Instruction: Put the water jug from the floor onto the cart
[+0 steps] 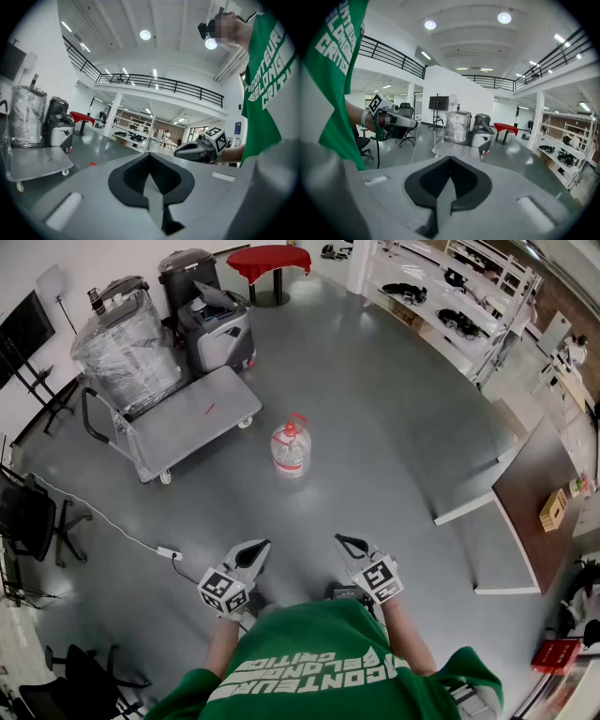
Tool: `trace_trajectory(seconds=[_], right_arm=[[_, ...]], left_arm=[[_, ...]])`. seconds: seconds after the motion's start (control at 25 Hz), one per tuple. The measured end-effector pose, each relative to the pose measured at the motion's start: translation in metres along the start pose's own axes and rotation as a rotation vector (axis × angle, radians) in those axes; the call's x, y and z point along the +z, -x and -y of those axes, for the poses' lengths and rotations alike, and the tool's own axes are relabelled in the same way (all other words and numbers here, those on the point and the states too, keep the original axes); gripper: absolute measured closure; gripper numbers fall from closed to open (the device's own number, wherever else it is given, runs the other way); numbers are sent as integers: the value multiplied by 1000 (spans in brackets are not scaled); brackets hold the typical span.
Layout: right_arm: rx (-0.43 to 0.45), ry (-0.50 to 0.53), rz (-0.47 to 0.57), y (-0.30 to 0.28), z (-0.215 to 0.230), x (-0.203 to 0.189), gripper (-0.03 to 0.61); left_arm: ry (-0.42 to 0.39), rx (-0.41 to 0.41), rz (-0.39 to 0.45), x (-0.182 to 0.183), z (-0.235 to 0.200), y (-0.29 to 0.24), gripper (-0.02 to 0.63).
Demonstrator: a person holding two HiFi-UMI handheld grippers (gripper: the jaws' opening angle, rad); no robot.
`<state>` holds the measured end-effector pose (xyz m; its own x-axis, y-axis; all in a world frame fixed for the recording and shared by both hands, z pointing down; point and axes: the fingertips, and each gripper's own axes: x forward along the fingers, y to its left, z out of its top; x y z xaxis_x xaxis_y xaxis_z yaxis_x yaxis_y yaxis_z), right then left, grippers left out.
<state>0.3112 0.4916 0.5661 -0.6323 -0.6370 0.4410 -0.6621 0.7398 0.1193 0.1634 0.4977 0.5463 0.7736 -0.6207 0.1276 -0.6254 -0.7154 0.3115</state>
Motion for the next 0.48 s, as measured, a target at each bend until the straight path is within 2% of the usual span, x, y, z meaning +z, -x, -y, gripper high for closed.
trace_trajectory(seconds=[0.48], right_arm=[[-17,-6,8,4,14,-7,586]], left_arm=[[0,-12,-4,-1,6,-16,604]])
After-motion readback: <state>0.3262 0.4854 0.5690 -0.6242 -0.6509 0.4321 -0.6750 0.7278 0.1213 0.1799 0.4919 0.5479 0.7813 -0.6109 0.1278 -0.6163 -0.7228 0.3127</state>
